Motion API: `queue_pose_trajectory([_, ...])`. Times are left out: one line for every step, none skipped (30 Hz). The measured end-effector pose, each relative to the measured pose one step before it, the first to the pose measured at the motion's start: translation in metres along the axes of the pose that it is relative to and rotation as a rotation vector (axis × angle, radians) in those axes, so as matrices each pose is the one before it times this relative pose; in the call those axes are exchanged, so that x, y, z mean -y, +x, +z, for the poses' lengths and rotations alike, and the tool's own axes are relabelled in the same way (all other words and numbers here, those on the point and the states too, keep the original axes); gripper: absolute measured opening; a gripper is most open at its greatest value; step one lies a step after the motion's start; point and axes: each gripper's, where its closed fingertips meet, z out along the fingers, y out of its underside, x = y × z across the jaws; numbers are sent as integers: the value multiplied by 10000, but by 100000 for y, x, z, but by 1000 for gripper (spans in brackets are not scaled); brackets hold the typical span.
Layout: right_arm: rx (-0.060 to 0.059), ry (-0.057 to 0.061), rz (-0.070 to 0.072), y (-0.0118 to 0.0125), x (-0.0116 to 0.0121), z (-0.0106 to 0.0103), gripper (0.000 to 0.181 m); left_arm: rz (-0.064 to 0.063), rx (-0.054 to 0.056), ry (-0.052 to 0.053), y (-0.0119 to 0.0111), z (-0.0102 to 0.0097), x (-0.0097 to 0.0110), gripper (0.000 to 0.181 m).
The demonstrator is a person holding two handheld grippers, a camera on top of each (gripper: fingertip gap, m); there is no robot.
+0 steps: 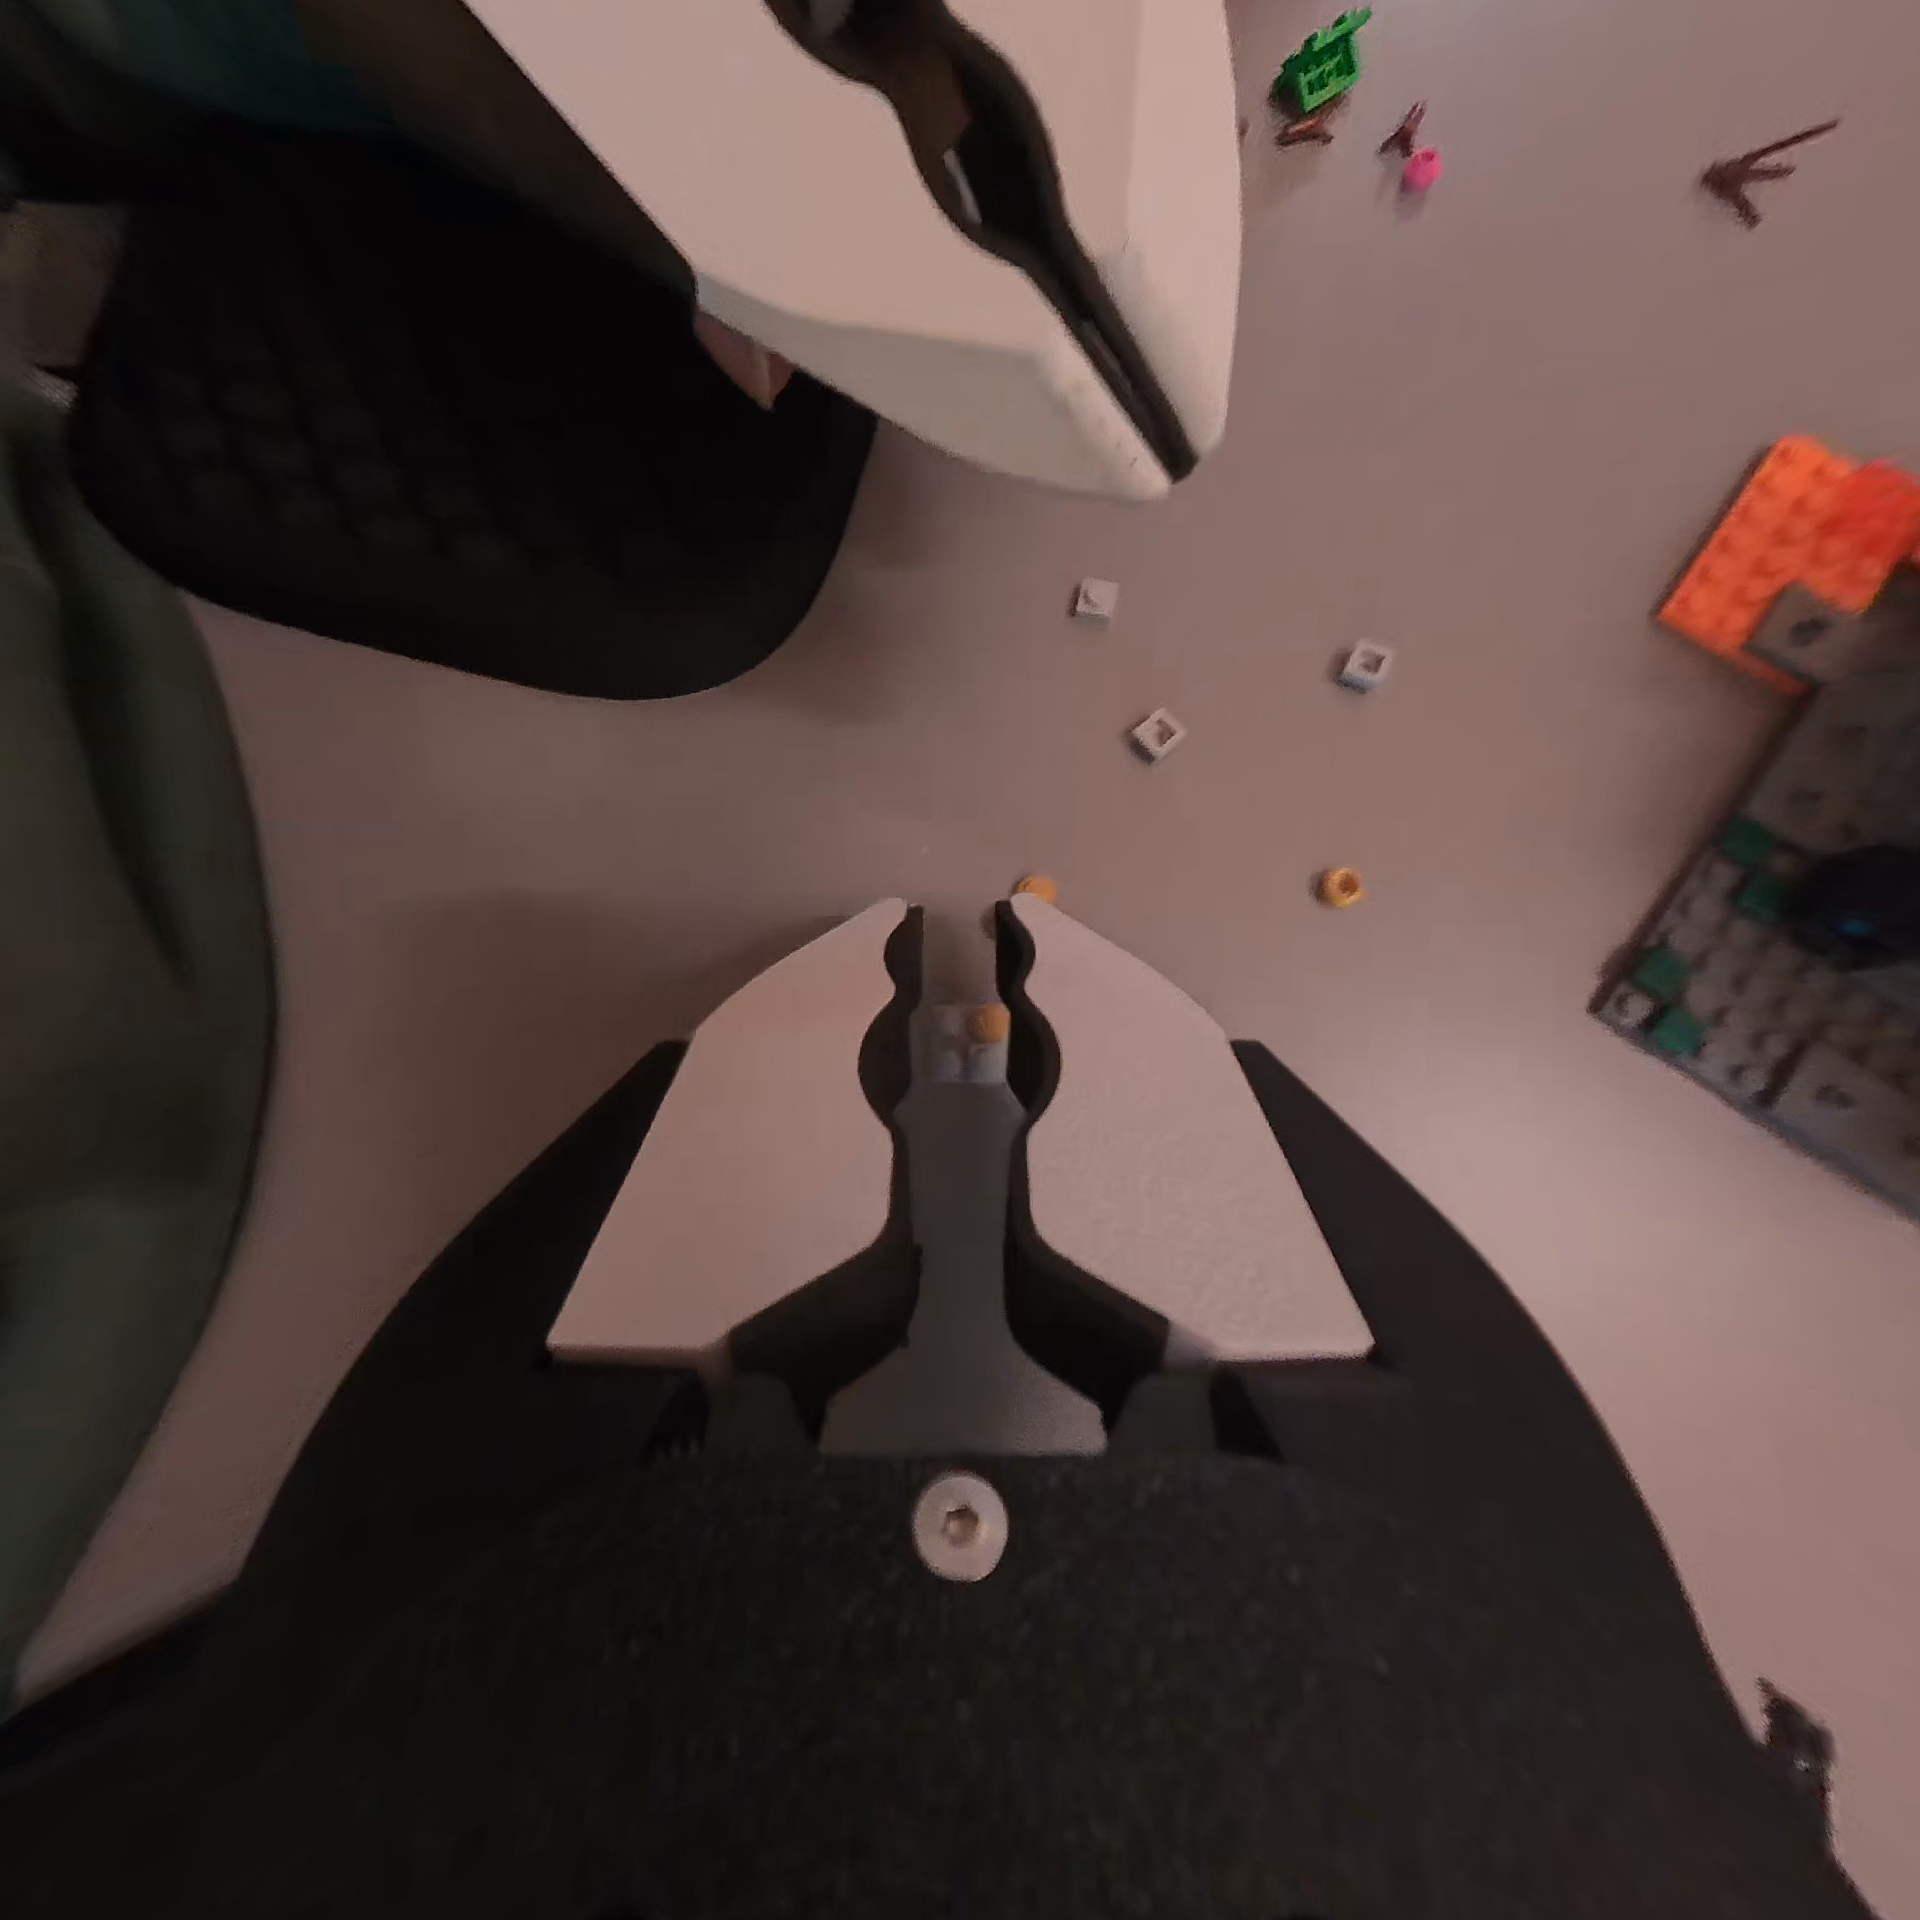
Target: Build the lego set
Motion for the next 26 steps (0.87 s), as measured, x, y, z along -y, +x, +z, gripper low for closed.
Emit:
queue_pose_trajectory([-133,-119,-180,355,144,162,11,5,-6,-6,9,-2,-17,0])
queue_pose_trajectory([-126,-185,-171,366,21,233,11,-1,-14,-9,22,10,-16,0])
queue_pose_trajectory([-117,-218,-180,393,-104,287,11,-1,-12,-11,18,5,-33,0])
queue_pose_trajectory([-61,-242,-159,332,-188,321,10,6,-10,-20,20,7,-48,0])
queue_pose_trajectory([-19,-226,-113,271,-213,292,9,16,-4,-26,11,9,-51,0])
queue_pose_trajectory([13,-150,-79,163,-105,237,8,15,-9,-21,17,9,-58,0])
queue_pose_trajectory([33,-86,-77,36,19,137,7,4,-10,-22,15,13,-52,0])
queue_pose_trajectory([14,-65,-121,-29,85,89,6,5,-3,-20,0,8,-54,0])
queue_pose_trajectory([-8,-68,-171,-63,104,60,7,2,-7,-21,2,4,-47,0])
queue_pose_trajectory([35,-90,-199,-143,86,69,7,-2,-10,-11,0,6,-17,0])
queue_pose_trajectory([-28,-115,-186,-59,70,92,7,-2,-10,-1,21,6,4,0])
queue_pose_trajectory([-72,-157,-184,55,7,110,8,2,-17,2,26,8,7,0])
queue_pose_trajectory([-48,-195,-174,67,-67,121,8,12,-11,-6,34,11,0,0])
queue_pose_trajectory([-6,-176,-139,34,-88,129,9,20,-4,-3,30,9,-3,0])
queue_pose_trajectory([55,-135,-98,-37,-45,118,9,15,-4,-4,17,6,-2,0])
queue_pose_trajectory([70,-129,-53,-47,-65,108,9,7,4,-1,9,-9,6,0])
queue_pose_trajectory([32,-142,-45,14,-99,101,7,7,15,0,-41,-16,-2,0])
queue_pose_trajectory([6,-97,-58,37,-59,75,6,2,20,5,-52,-32,17,0])
queue_pose_trajectory([28,-13,-34,-14,60,27,4,-10,16,9,-56,-21,15,0])
queue_pose_trajectory([51,-15,3,-48,36,6,4,-13,9,4,-39,-18,14,0])
queue_pose_trajectory([43,45,31,-50,90,-29,4,-5,8,-4,-32,-2,-19,0])
queue_pose_trajectory([25,130,64,-42,163,-87,4,2,2,-7,2,2,-4,0])
queue_pose_trajectory([6,137,79,-21,138,-200,4,0,-12,-4,23,16,-19,0])
queue_pose_trajectory([-19,146,51,-44,97,-342,4,5,-11,-13,46,25,-22,0])
queue_pose_trajectory([-43,174,47,-63,85,-471,3,10,-8,-19,26,21,-36,0])
queue_pose_trajectory([-46,116,69,-117,-56,-524,3,4,-8,-12,21,17,-24,0])
